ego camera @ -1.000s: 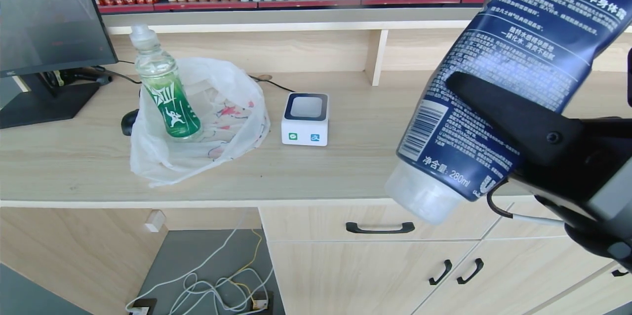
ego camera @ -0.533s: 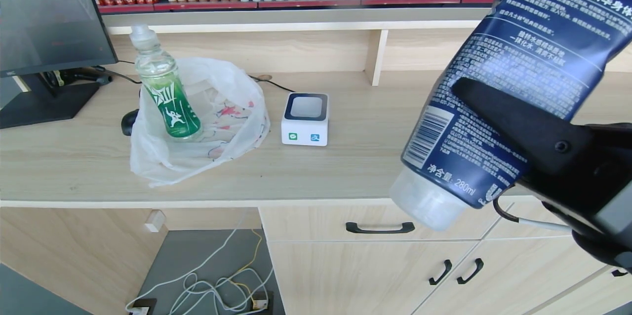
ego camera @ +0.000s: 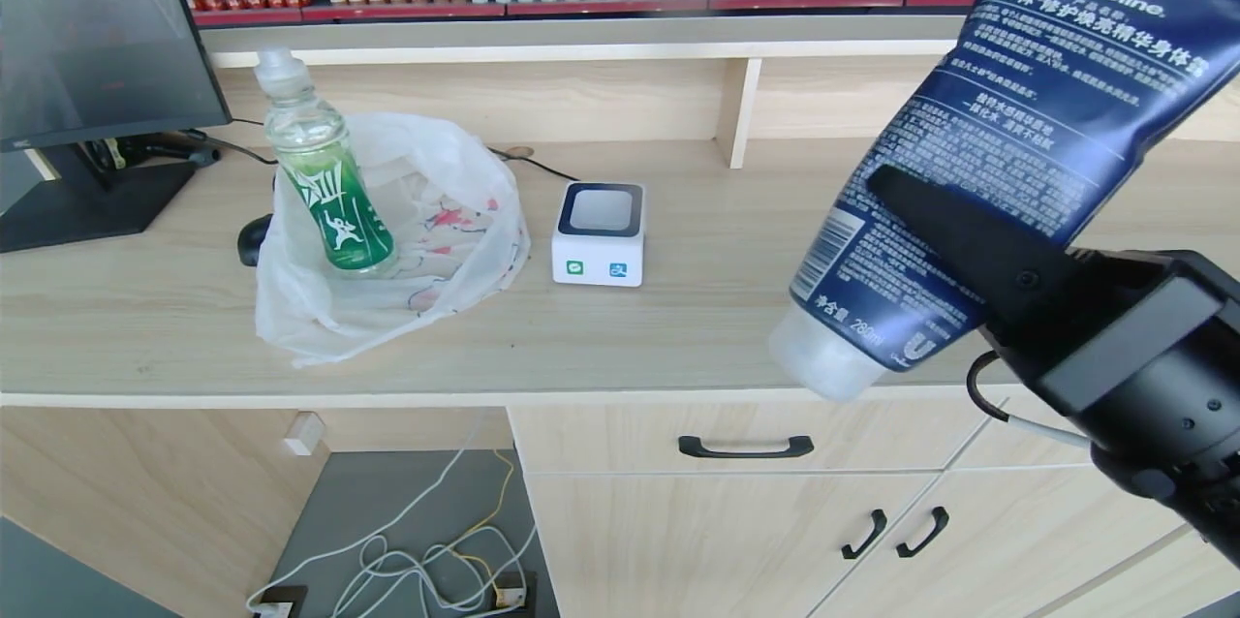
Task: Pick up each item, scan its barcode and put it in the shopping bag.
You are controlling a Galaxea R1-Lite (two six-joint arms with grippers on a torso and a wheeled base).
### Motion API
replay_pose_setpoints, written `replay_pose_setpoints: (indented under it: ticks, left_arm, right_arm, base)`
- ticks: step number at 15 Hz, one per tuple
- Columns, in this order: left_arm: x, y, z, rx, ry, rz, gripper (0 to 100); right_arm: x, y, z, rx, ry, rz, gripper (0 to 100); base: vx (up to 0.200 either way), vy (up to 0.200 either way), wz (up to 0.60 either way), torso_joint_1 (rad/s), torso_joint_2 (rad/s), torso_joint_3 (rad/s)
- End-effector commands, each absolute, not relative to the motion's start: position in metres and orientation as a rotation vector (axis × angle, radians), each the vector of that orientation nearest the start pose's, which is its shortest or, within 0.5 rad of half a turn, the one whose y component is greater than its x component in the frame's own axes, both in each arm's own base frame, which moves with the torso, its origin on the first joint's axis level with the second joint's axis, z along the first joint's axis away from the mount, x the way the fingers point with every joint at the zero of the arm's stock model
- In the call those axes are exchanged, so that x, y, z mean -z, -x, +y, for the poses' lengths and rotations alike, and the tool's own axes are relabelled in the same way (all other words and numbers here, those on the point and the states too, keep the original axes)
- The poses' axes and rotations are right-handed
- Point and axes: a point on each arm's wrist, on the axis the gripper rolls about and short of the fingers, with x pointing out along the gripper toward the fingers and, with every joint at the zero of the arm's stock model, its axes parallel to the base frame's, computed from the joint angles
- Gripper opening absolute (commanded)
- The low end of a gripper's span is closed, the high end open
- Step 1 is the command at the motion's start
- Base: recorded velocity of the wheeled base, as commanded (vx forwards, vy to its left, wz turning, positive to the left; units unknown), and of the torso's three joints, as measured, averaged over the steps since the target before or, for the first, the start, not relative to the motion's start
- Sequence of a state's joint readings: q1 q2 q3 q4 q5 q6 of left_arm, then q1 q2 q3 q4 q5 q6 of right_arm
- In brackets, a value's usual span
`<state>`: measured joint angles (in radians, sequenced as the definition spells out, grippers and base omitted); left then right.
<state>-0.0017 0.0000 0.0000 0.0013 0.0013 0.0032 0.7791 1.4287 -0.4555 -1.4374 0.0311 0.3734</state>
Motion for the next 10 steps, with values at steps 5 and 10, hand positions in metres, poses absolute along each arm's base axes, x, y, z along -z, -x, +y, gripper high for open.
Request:
replay_pose_setpoints:
  ticks: [5,10]
  left_arm:
    - [-0.075,0.023,0.000,0.000,-0.003,0.002,100]
    - [-0.075,0.023,0.000,0.000,0.000,0.002,100]
  right_arm:
    - [-0.211,-0.167,0.138,-0.622,-0.338,-0.234,0]
    - [-0.218,-0.178,0.120,-0.362,-0.095,-0.340,0]
  base:
    - [0.000,0.000,0.00,0.000,0.00,0.000]
    - [0.000,0.000,0.00,0.000,0.00,0.000]
